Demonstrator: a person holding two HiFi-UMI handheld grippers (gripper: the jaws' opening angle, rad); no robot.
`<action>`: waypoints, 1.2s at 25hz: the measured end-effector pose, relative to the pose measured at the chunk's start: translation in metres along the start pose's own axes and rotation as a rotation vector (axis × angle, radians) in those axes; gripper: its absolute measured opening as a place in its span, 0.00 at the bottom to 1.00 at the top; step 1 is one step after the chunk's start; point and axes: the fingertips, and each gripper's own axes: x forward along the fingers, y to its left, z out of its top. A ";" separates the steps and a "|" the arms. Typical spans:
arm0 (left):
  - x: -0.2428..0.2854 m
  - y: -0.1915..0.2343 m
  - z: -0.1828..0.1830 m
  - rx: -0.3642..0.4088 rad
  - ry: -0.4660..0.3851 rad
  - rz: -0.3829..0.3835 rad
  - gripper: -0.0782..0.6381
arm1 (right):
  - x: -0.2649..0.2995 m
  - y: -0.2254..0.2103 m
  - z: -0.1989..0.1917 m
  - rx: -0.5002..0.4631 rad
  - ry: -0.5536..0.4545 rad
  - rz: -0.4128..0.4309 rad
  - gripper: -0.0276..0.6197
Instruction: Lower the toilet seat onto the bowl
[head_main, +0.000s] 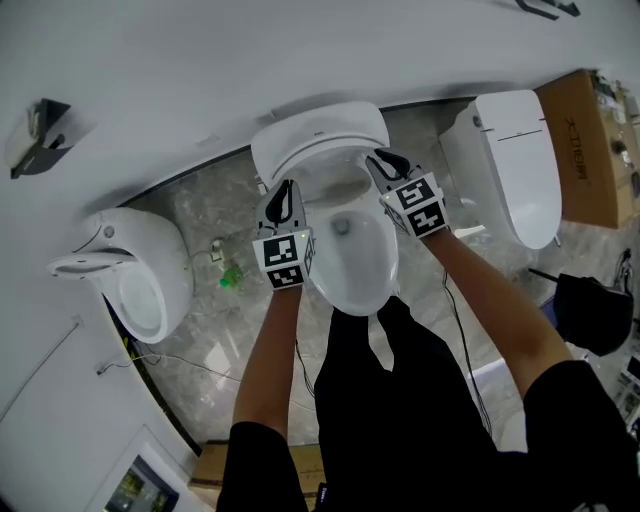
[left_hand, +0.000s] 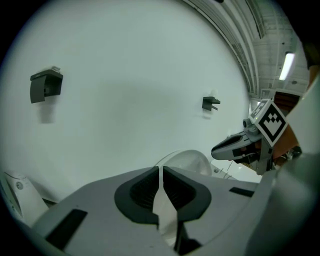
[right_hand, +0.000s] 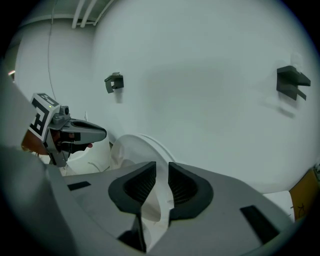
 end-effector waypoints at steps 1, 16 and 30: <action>0.003 0.002 -0.001 -0.011 0.004 0.009 0.14 | 0.003 0.000 -0.001 0.005 0.004 0.001 0.17; 0.039 0.005 -0.012 0.046 0.093 -0.066 0.30 | 0.039 -0.011 -0.006 -0.031 0.064 -0.023 0.27; 0.050 0.010 -0.017 0.103 0.126 -0.064 0.28 | 0.043 -0.009 -0.006 -0.186 0.071 -0.006 0.24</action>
